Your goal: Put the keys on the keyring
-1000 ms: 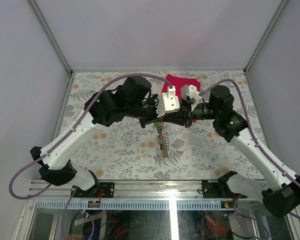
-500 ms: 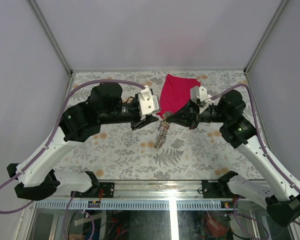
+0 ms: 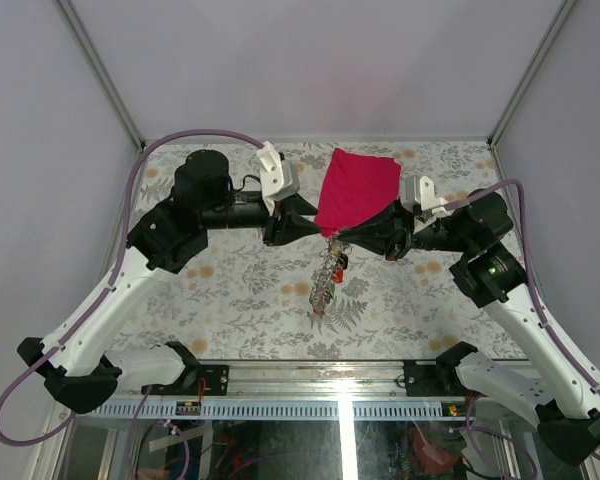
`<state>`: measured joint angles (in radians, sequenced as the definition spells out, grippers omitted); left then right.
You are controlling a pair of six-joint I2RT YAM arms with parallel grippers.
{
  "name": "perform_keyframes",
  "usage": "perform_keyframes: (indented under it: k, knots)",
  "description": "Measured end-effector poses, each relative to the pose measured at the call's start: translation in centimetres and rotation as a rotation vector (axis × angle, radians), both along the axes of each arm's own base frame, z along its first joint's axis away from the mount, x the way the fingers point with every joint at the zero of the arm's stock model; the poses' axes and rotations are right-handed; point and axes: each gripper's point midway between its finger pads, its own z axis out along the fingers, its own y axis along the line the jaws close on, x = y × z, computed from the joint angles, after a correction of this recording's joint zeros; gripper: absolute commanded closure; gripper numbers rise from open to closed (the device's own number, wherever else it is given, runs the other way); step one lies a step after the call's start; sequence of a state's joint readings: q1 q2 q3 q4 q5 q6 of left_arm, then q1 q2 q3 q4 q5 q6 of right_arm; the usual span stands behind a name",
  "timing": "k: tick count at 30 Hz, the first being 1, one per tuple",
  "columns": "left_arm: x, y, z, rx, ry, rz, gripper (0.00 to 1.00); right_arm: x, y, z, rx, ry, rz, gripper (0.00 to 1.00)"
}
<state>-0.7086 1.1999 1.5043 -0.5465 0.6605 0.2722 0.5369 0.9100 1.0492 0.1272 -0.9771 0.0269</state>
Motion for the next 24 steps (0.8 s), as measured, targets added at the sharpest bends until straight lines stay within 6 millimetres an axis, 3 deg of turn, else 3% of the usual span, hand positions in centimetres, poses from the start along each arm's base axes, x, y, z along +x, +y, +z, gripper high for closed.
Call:
perform_keyframes:
  k: [13, 24]
  knots:
    - [-2.0, 0.1, 3.8, -0.198, -0.017, -0.125, 0.62, 1.0, -0.2, 0.7, 0.064, 0.004, -0.075, 1.00]
    - [-1.9, -1.0, 3.7, -0.254, 0.015, -0.181, 0.62, 0.7, -0.2, 2.5, 0.143, 0.002, -0.062, 1.00]
